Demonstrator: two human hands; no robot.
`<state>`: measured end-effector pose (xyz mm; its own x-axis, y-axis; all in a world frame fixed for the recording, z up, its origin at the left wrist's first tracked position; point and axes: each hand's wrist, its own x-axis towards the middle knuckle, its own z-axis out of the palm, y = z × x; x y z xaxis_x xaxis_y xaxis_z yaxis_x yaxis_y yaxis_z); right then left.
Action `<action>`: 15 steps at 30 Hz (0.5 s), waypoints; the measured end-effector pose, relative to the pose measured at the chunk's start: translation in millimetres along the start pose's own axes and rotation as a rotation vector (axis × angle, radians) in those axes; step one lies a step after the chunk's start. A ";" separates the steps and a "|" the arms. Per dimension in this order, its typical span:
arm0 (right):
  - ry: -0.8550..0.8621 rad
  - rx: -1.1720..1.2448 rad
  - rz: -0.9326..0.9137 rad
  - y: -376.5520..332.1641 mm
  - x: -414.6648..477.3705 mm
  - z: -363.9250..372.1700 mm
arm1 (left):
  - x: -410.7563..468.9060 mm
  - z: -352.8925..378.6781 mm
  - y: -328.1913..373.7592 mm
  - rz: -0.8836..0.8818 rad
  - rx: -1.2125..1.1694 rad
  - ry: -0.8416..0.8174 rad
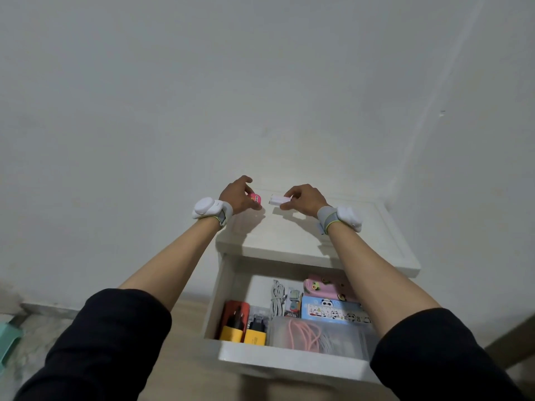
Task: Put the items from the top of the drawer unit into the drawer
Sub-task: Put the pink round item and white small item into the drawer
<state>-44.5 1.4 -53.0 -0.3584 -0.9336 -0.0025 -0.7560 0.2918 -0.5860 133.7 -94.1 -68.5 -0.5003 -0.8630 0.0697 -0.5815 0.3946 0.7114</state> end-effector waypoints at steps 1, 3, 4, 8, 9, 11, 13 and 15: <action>0.009 -0.002 -0.002 -1.7 -7.6 -0.9 | -6.5 -1.3 0.7 0.008 -0.004 -0.003; 0.019 -0.003 0.003 -3.8 -14.7 -3.1 | -12.1 -2.6 2.9 0.017 -0.012 0.004; 0.023 0.000 0.010 -7.0 -23.3 -2.1 | -19.3 -5.0 3.5 0.024 -0.017 -0.002; 0.019 0.007 0.027 -10.5 -52.6 4.5 | -45.6 -7.9 3.6 0.034 -0.019 -0.025; 0.016 0.009 0.029 -11.2 -61.4 7.0 | -53.6 -7.7 3.1 0.037 -0.019 -0.031; 0.011 0.004 0.036 -10.2 -71.4 9.6 | -63.6 -5.8 2.8 0.039 -0.015 -0.032; 0.003 0.004 0.047 -9.6 -90.5 18.5 | -83.4 -3.6 -4.0 0.033 -0.023 -0.062; -0.010 0.009 0.048 -8.6 -104.8 22.3 | -96.4 2.3 -7.2 0.037 -0.025 -0.067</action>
<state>11.8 92.1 -65.8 -0.3884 -0.9207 -0.0385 -0.7333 0.3341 -0.5922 184.7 -13.1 -81.9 -0.5634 -0.8247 0.0497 -0.5459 0.4167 0.7269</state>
